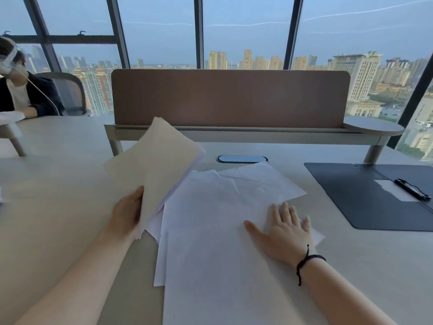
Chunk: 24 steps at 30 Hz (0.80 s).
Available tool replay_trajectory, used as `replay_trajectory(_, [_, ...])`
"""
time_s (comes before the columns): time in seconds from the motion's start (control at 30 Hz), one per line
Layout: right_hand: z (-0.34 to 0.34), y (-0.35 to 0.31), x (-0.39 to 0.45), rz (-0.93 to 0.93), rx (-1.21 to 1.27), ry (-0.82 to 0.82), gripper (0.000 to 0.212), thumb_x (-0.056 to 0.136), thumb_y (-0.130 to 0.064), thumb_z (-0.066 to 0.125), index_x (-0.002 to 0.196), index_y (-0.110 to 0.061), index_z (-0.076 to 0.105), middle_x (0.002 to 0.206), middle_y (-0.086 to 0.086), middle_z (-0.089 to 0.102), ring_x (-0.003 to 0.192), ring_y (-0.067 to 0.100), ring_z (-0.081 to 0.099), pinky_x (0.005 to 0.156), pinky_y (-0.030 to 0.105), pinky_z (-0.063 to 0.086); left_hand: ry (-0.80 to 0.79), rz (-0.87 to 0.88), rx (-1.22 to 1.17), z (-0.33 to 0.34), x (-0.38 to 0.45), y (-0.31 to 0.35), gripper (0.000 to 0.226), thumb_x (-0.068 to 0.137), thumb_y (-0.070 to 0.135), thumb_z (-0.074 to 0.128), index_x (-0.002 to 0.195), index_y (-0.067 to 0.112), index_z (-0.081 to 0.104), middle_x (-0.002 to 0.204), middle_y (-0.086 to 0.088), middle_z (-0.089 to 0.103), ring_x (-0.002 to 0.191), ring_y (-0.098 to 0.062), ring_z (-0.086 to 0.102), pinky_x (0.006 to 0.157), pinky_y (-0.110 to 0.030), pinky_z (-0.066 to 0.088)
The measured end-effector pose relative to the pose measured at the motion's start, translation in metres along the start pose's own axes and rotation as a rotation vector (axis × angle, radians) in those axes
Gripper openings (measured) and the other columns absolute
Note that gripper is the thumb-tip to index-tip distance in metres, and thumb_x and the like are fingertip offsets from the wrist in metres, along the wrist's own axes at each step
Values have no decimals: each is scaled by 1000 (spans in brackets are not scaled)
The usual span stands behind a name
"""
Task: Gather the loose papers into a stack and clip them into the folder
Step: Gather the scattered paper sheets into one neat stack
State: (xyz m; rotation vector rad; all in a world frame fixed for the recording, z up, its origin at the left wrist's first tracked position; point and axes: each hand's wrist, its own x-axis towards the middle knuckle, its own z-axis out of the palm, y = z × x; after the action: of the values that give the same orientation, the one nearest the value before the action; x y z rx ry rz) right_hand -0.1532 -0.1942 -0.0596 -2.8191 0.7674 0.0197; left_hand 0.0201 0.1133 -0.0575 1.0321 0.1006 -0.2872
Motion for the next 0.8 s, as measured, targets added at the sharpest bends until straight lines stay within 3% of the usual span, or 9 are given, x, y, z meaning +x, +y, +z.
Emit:
replay_trajectory(0.07, [3,-10,-5,-23,10,-26,116,73,-92,9,161,-17,-1,171,6,-7,157,23,-11,123,55,-8,-89,-62,-23,8,-7,-2,42,105,33,44,122,2,67,120,-17,73,110,-26,71,103,-35,50])
replay_trajectory(0.13, [5,-17,-10,-35,21,-51,115,76,-90,10,161,-15,-4,171,6,-9,156,22,-13,123,55,-9,-76,-62,113,15,-9,-5,56,108,33,39,79,0,75,62,-15,73,48,-17,69,50,-18,53])
replay_trajectory(0.2, [7,-23,-16,-36,22,-57,113,78,-89,12,161,-14,-6,171,6,-10,156,22,-14,123,55,-10,-96,-108,158,30,-23,-8,70,108,36,37,53,7,70,33,-4,53,23,-14,49,31,-11,33])
replay_trajectory(0.27, [9,-31,-21,-26,22,-44,111,79,-88,13,161,-14,-7,170,6,-11,156,22,-14,122,55,-11,-114,-83,179,37,-31,-12,52,106,35,43,72,6,70,40,-2,60,30,-12,55,39,-13,44])
replay_trajectory(0.37, [9,-42,-21,-3,42,-27,108,82,-86,14,161,-14,-7,170,9,-10,156,23,-14,122,57,-10,-104,-20,109,36,-28,-15,29,103,30,52,113,10,71,92,-5,78,75,-17,72,94,-28,47])
replay_trajectory(0.5, [3,-39,-16,-33,108,24,109,77,-89,26,161,-24,2,170,11,-8,156,26,-15,123,56,-8,-141,20,-2,25,-26,-8,51,95,32,63,135,1,58,110,-8,72,105,-24,67,104,-42,49])
replay_trajectory(0.6, [-6,-27,-12,-285,79,38,106,62,-96,42,150,-38,31,170,1,8,157,23,-7,125,52,-6,-168,-17,-114,17,-30,-1,39,77,31,82,104,3,79,85,-6,80,82,-24,77,91,-45,59])
replay_trajectory(0.63, [-11,-25,-10,-378,78,-8,103,57,-97,48,143,-42,39,166,-5,19,156,20,0,125,52,-4,-176,-48,-189,17,-31,1,22,90,26,71,89,7,82,81,-5,80,75,-23,78,85,-48,61])
replay_trajectory(0.8, [-28,-30,0,-546,-22,-43,109,30,-104,50,118,-39,53,116,-13,52,111,15,49,106,36,33,-138,-67,-326,15,-21,1,53,107,20,39,78,5,80,74,-7,78,65,-21,77,89,-48,58])
